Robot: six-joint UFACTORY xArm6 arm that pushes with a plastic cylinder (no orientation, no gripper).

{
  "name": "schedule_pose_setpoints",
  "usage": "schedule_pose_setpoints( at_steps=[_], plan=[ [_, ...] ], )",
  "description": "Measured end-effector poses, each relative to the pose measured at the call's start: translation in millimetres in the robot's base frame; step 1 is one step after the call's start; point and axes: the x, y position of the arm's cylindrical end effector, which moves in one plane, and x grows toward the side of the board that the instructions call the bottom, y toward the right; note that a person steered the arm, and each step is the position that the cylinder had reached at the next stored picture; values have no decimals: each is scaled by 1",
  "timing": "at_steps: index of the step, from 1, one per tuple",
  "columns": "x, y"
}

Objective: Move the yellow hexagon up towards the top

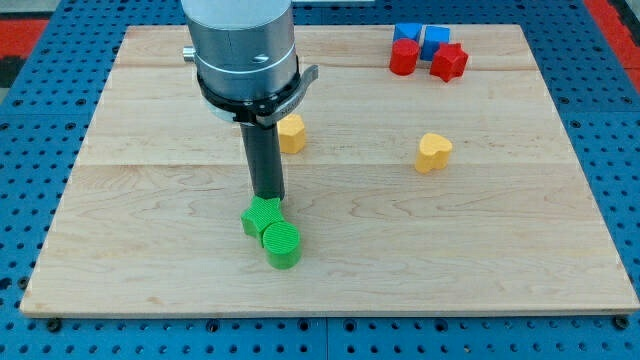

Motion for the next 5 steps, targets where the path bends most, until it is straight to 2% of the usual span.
schedule_pose_setpoints(
  at_steps=[1, 3, 5],
  plan=[
    [-4, 0],
    [-96, 28],
    [-114, 44]
  ],
)
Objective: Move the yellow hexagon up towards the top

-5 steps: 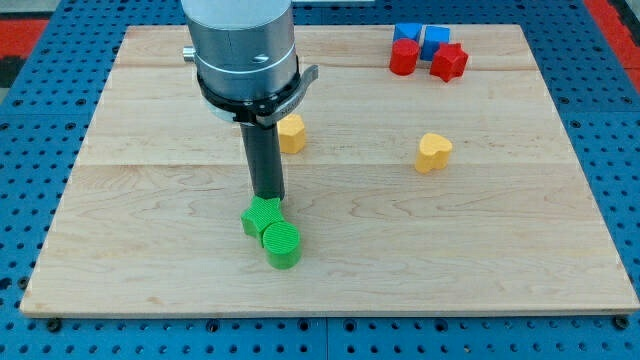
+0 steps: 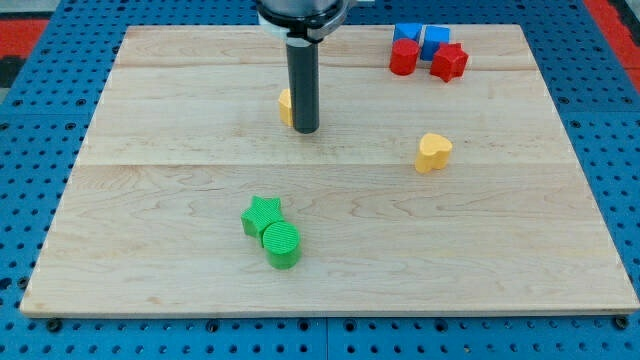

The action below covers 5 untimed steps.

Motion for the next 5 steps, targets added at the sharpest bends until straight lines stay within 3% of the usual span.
schedule_pose_setpoints(
  at_steps=[2, 4, 5],
  plan=[
    [-56, -49],
    [-89, -12],
    [-89, -25]
  ],
)
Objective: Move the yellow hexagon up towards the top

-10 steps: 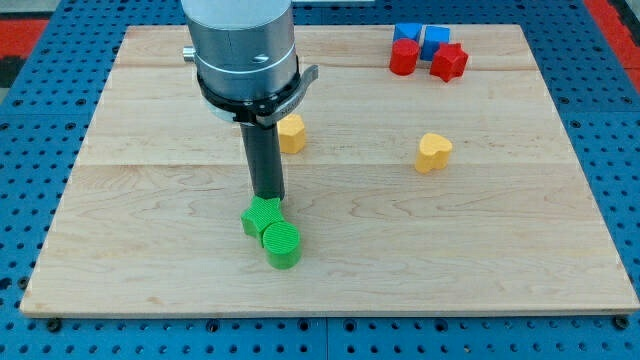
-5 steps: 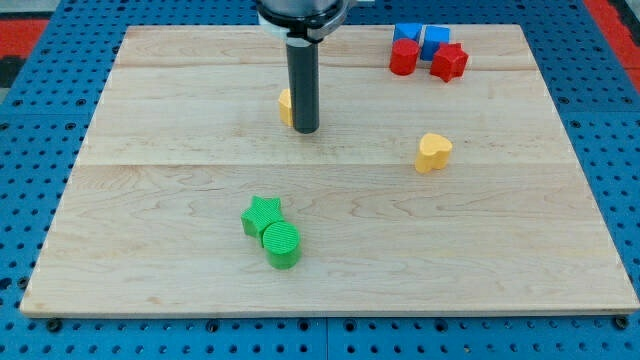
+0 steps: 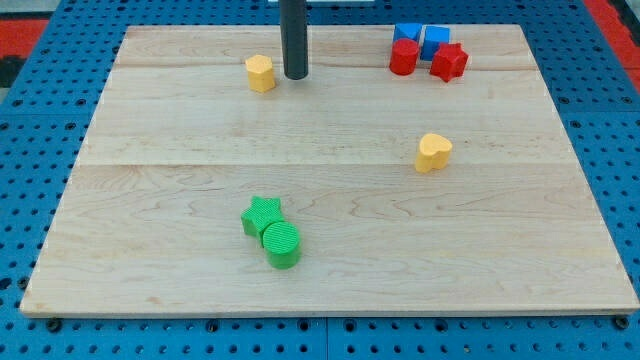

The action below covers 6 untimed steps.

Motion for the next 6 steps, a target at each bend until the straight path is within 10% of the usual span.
schedule_pose_setpoints(
  at_steps=[6],
  plan=[
    [4, 29]
  ],
)
